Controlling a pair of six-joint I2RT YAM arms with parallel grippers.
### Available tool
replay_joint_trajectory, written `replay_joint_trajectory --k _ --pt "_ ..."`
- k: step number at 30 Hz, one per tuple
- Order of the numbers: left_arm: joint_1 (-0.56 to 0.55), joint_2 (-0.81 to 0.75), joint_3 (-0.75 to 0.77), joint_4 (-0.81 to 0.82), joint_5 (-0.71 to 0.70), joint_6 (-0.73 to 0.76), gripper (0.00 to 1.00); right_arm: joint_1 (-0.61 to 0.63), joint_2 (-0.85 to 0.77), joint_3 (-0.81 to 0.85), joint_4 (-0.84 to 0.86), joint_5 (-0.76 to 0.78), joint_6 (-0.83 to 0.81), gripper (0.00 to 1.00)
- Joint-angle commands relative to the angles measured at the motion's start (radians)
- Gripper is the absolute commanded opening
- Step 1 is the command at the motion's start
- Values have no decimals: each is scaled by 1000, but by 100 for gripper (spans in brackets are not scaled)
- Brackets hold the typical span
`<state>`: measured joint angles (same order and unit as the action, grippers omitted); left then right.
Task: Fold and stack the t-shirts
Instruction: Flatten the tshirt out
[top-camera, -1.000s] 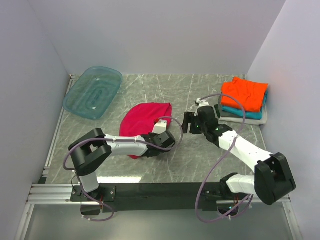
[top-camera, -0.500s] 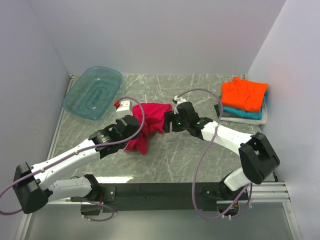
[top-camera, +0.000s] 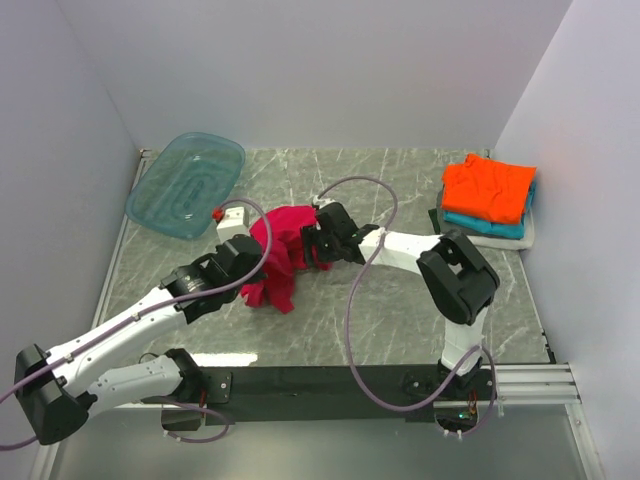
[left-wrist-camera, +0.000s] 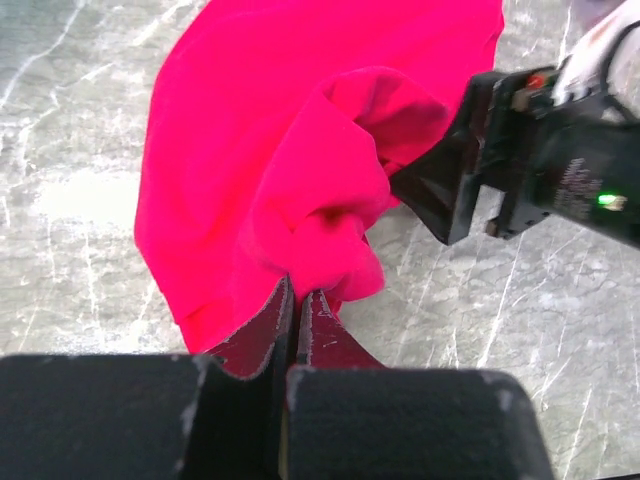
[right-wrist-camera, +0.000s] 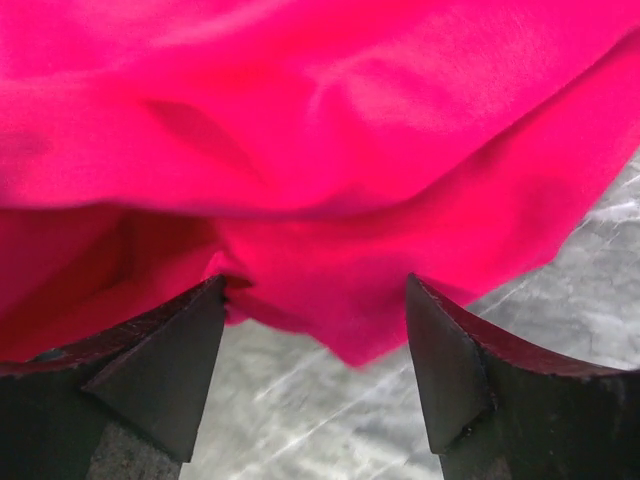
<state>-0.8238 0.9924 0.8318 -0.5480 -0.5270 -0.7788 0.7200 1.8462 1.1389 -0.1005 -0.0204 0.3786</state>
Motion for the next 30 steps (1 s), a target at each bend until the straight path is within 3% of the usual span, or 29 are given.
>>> replay_joint_trajectory --k 1,2,4,5,6,7,10,18,24,28,30 --pt "14 -40 7 -24 -19 12 0 2 39 58 -39 77 -9 76" --pt "17 -50 7 -27 -22 12 1 2 53 61 -45 83 -12 62" --pt "32 -60 13 -29 -34 21 1 1 58 61 -56 97 -14 43" --pt "41 -66 16 -26 -34 27 1 -1 51 58 -57 103 -20 17" --pt "63 -70 27 -21 -34 35 1 -2 42 56 -67 112 -20 5" --pt "74 -72 36 -10 -37 53 1 -5 27 50 -77 143 -21 0" --pt "123 -78 111 2 -66 107 1 -25 -86 36 -140 197 -35 0" --pt "259 -124 355 74 -108 242 1 -62 -593 32 -359 461 -115 0" --pt "377 -58 354 149 -7 247 1 -73 -774 -39 -409 559 -113 0" --pt "514 179 308 246 119 214 33 -177 -745 -82 -445 531 -54 5" --pt "517 260 340 232 165 216 38 -212 -736 -114 -455 530 -46 8"
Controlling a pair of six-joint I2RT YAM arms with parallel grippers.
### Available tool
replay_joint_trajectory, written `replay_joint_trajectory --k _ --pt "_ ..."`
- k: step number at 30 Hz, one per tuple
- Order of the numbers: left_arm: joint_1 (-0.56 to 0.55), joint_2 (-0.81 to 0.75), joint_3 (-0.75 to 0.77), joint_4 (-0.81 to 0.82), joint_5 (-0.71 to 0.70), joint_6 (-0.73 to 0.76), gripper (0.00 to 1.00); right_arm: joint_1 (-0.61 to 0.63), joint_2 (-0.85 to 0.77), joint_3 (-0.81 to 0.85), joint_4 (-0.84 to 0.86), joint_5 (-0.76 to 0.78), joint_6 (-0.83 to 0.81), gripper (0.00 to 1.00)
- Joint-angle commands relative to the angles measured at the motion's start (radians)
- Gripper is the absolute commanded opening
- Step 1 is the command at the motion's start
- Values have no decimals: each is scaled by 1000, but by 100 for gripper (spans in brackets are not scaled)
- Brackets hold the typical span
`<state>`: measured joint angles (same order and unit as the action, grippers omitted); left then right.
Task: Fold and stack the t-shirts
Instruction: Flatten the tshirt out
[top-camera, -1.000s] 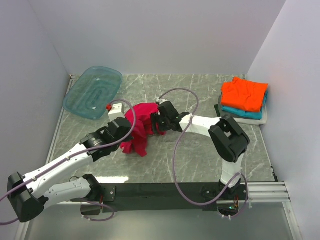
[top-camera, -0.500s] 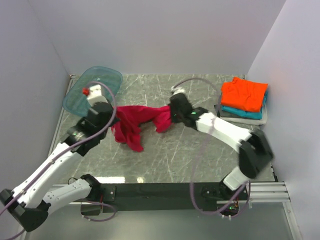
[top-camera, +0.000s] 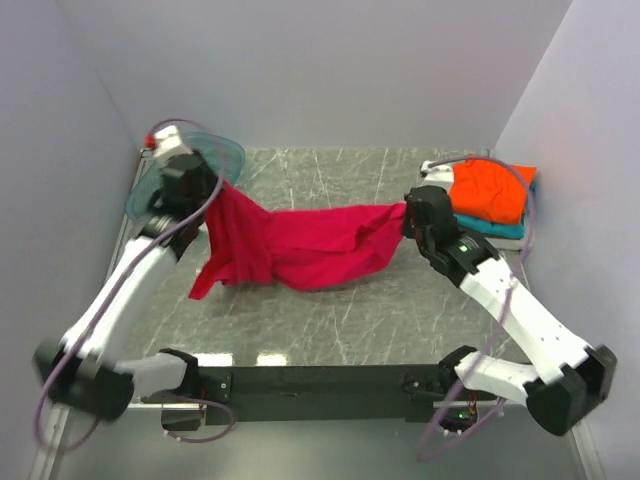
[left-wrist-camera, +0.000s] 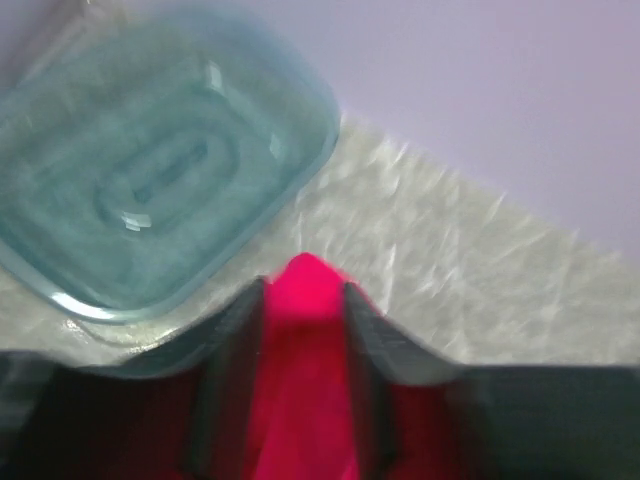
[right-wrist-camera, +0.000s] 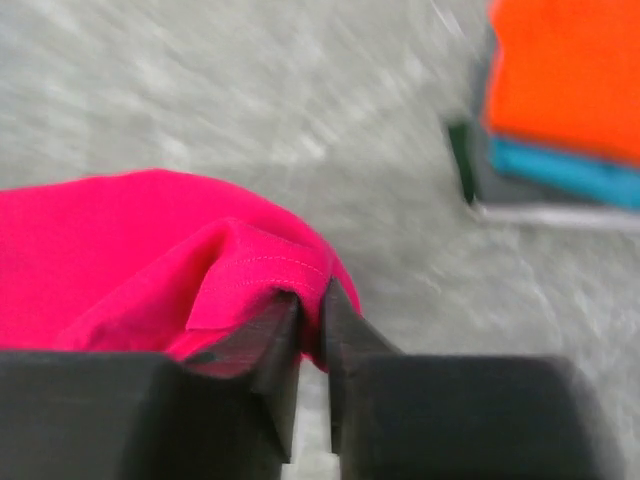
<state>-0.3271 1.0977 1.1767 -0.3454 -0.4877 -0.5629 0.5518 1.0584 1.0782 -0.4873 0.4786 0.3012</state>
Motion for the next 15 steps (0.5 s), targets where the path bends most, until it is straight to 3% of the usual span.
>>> replay_joint_trajectory --k 1,3,4,5,7,10,15 --pt "11 177 -5 34 139 -12 45 -50 54 -64 -69 31 36 22" --pt "-44 166 -46 89 143 -15 56 -61 49 -101 -63 31 41 47" --pt "-62 145 -61 103 132 -18 68 -64 45 -113 -57 22 42 64" --pt "-94 134 -87 109 130 -20 73 -69 45 -122 -45 12 42 67" --pt "-118 116 -110 85 133 -49 76 -69 48 -132 -39 -4 41 70" --pt "-165 93 -192 80 159 -87 70 -69 49 -141 -17 -38 36 70" --pt "-194 103 -313 17 70 -161 68 -70 60 -155 9 -98 38 70"
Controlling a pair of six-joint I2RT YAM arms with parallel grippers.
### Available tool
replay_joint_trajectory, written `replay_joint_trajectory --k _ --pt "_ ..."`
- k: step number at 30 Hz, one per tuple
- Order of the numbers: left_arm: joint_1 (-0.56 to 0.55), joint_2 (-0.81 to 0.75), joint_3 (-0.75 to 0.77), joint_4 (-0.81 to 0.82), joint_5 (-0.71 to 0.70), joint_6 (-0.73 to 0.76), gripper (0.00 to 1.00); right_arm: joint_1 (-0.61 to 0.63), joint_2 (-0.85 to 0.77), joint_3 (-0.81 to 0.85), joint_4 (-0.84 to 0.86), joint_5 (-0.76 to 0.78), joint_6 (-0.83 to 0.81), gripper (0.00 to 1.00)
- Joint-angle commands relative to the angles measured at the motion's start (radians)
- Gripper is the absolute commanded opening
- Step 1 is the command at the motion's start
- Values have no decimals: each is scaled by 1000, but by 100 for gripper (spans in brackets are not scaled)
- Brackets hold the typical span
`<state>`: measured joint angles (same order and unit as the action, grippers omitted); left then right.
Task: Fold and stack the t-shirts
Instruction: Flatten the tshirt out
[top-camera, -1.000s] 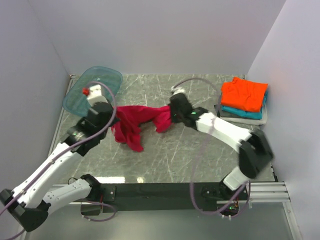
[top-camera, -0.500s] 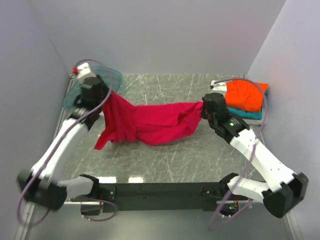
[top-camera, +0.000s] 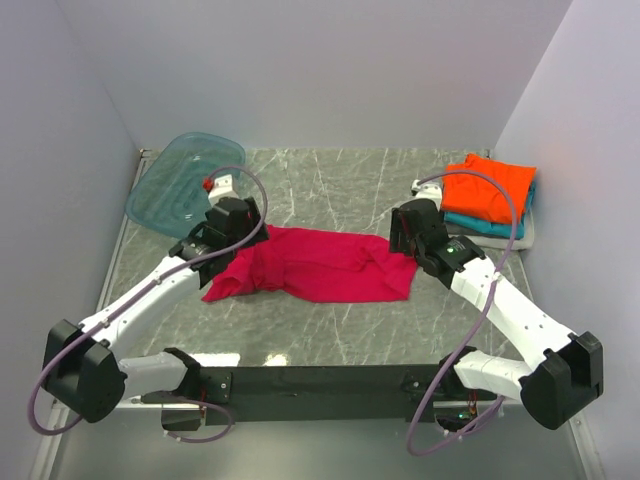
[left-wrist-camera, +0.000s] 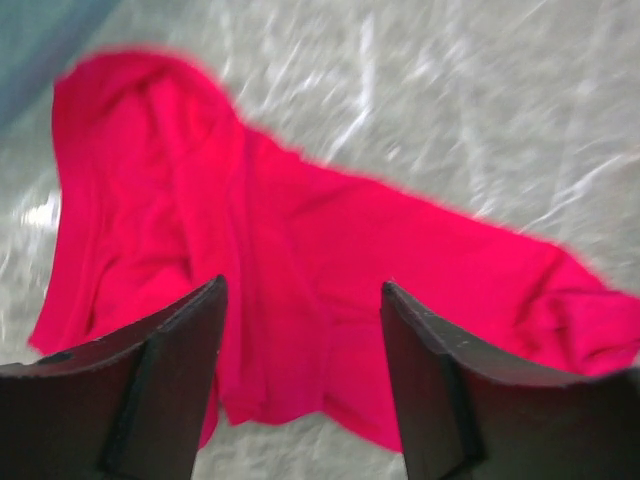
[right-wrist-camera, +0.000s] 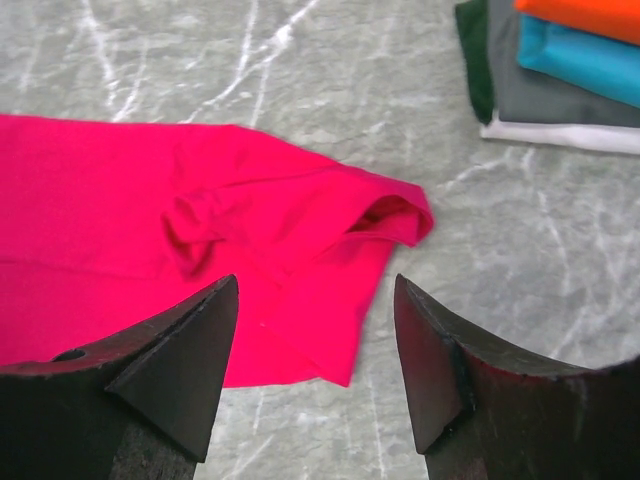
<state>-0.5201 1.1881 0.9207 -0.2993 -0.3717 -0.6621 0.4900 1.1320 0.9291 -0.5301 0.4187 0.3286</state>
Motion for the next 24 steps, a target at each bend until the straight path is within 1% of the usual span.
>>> replay_joint_trajectory --k 1,2,4,6,9,13,18,24 --pt "-1 16 -68 -17 -33 -59 67 -7 -11 -10 59 -46 10 70" --pt "-3 18 -81 -8 14 -59 66 -7 -11 -16 65 -55 10 70" --pt "-3 37 -86 23 54 -54 65 -5 2 -26 71 -72 12 70" --pt "-3 68 -77 25 62 -53 66 -7 8 -39 81 -81 15 70" --pt "-3 128 -62 0 37 -50 65 -7 6 -59 85 -100 26 70" --pt "-1 197 -85 -18 -29 -54 66 1 -20 -95 116 -185 18 70" --pt "-3 260 -94 -1 -41 -68 65 12 -12 -113 119 -193 27 70" --pt "-1 258 -94 -18 -76 -74 66 21 2 -119 124 -199 29 69"
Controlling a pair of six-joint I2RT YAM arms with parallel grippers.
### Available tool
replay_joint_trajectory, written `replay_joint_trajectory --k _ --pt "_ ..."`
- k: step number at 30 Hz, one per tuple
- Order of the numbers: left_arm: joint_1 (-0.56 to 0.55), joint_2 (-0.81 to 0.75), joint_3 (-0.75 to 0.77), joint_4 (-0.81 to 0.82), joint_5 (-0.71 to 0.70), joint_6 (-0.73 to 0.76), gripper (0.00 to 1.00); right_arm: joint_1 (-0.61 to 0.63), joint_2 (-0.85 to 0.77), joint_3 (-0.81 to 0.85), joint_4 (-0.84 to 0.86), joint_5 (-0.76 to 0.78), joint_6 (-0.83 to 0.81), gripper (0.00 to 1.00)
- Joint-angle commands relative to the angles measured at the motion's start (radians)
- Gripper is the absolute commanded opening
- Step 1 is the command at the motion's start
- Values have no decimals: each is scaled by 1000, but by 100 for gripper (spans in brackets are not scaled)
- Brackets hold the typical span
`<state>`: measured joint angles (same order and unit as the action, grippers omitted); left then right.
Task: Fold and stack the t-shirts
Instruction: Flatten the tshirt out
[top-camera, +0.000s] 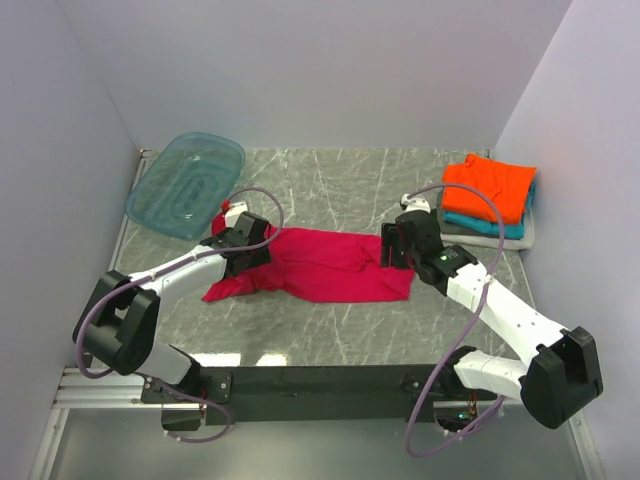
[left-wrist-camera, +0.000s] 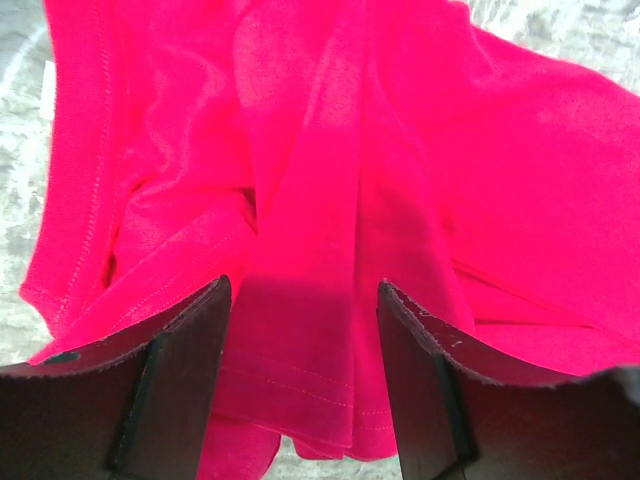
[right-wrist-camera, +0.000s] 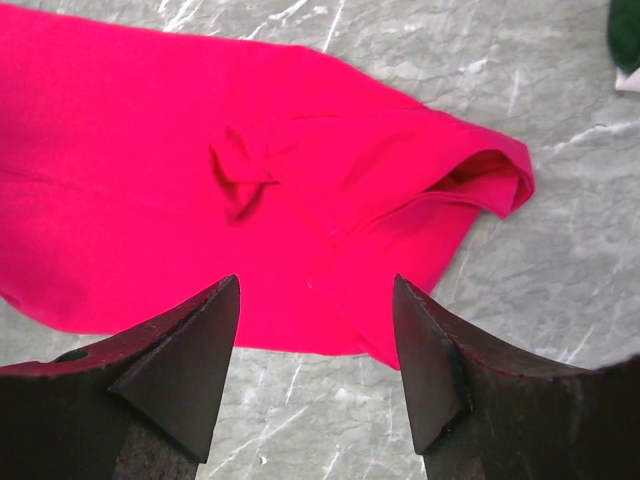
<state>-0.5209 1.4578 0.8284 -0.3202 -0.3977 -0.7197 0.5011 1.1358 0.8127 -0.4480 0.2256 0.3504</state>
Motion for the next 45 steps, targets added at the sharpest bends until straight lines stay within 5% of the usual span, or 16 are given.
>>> replay_joint_trajectory --k 1,8,11,17,28,45 --pt "-2 -20 -5 4 -56 -15 66 10 1 -4 43 -8 9 69" --pt "-2 -2 -23 12 -13 -14 63 25 35 8 46 -9 10 68" --pt "-2 -27 -43 30 8 -12 55 33 33 5 51 -9 12 68" --pt "-2 -89 -54 27 34 -21 0 62 87 8 88 -29 2 68" --pt "82 -238 31 -37 62 17 1 88 317 78 176 -55 9 66" --pt "176 -386 26 -91 106 60 0 68 512 144 175 150 28 63"
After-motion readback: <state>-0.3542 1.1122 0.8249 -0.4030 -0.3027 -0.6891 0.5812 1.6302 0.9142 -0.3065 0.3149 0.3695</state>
